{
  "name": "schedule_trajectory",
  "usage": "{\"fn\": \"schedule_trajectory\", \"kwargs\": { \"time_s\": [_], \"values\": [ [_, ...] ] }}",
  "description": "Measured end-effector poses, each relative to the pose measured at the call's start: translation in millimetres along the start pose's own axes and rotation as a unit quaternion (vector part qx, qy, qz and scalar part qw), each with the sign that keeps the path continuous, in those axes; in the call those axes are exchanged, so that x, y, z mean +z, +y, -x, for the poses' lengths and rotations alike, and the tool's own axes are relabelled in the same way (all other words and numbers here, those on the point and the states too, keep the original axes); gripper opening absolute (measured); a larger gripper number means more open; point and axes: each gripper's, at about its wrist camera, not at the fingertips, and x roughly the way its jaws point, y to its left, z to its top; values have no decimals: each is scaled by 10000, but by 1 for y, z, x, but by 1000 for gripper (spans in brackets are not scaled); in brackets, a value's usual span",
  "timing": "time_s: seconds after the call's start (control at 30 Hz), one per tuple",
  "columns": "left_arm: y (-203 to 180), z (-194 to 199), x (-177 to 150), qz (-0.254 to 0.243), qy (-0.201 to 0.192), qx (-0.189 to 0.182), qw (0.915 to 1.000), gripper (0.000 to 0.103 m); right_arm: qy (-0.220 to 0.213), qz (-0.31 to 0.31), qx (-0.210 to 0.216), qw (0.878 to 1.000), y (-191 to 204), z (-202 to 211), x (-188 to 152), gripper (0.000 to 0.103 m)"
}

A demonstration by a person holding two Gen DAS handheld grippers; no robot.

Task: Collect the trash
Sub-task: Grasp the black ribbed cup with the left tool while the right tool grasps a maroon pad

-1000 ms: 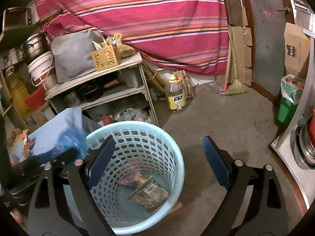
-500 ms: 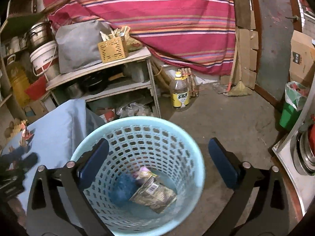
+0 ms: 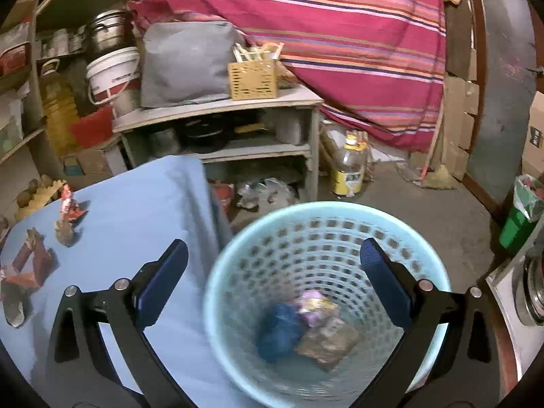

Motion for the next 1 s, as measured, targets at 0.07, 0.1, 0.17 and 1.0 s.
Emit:
{"fn": "schedule_trajectory", "kwargs": {
  "time_s": [0.07,0.1,0.17,1.0],
  "values": [
    [30,-4,-10,269,105,224,9993,96,-34,65,54,10000,19,0,0,99],
    [45,-7,-16,435,200,312,9984,96,-28,95,109,9999,26,-1,0,99],
    [67,-13,-25,708,415,362,9960,96,16,200,218,9996,42,-4,0,99],
    [86,-58,-62,750,1409,119,9871,81,417,665,1155,9902,189,-30,-17,99]
  ]
}}
